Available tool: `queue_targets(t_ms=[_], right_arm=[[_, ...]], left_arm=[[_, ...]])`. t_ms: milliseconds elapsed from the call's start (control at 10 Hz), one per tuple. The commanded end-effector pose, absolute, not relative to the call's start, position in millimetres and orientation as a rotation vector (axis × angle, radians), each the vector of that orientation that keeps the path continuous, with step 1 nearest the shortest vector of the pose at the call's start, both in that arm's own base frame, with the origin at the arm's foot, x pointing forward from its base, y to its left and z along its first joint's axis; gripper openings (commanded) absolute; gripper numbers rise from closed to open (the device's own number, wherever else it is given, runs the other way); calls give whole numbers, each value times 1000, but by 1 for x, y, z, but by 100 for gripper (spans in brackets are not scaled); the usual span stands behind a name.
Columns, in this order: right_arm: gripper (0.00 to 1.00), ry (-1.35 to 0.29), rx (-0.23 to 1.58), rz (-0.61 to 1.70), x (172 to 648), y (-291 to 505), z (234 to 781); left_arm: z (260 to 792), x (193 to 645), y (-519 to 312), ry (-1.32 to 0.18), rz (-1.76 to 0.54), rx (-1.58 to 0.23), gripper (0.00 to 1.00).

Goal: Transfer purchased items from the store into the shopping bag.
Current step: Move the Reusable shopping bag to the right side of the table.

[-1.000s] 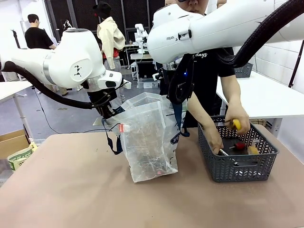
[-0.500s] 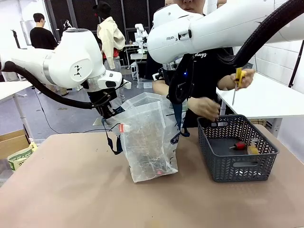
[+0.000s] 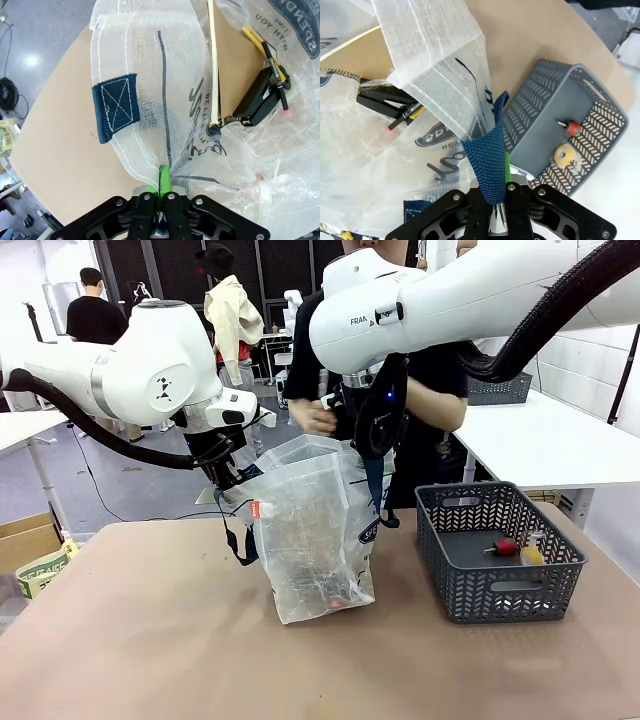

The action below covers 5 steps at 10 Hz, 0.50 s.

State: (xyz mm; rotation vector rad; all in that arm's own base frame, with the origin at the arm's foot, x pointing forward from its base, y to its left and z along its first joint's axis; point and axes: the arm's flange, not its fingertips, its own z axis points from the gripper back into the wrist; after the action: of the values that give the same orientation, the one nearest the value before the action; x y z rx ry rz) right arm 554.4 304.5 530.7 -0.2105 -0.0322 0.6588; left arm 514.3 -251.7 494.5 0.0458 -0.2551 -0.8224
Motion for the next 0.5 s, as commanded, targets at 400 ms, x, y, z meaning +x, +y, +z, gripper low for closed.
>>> queue_targets(t_ms=[400], right_arm=[[0, -31, -212, 655, 555, 303, 529]], left_arm=[[494, 514, -251, -254, -819, 47, 0]])
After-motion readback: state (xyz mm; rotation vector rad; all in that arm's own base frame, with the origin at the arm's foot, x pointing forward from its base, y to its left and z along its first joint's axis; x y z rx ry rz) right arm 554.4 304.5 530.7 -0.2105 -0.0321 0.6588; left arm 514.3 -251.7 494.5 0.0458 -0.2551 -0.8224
